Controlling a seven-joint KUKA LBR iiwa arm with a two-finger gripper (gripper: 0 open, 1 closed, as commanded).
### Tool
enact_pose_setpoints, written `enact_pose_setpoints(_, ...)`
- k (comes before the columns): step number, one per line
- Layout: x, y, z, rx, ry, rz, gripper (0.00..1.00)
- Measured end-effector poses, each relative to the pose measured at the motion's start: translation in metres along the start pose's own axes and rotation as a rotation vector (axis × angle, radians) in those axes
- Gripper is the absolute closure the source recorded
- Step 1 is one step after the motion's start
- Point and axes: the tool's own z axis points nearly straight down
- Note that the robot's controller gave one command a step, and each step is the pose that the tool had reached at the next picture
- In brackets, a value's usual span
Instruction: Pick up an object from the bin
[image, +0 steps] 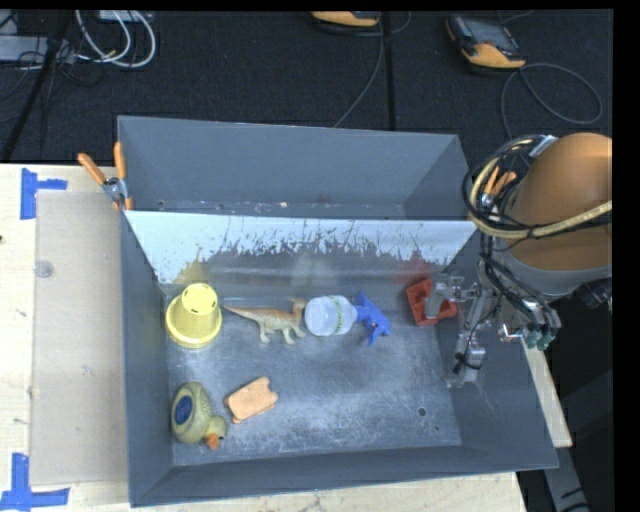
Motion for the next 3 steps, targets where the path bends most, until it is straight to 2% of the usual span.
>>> enact_pose_setpoints(1, -0.001, 0.0, -0.004, 0.001, -0.008, -0.002, 0.0)
enact_pose_setpoints(2, -0.009, 0.014, 0.033, 0.002, -0.014, -0.004, 0.0)
enact_pose_setpoints(3, -0.033, 0.037, 0.094, 0.001, -0.01, -0.043, 0.0)
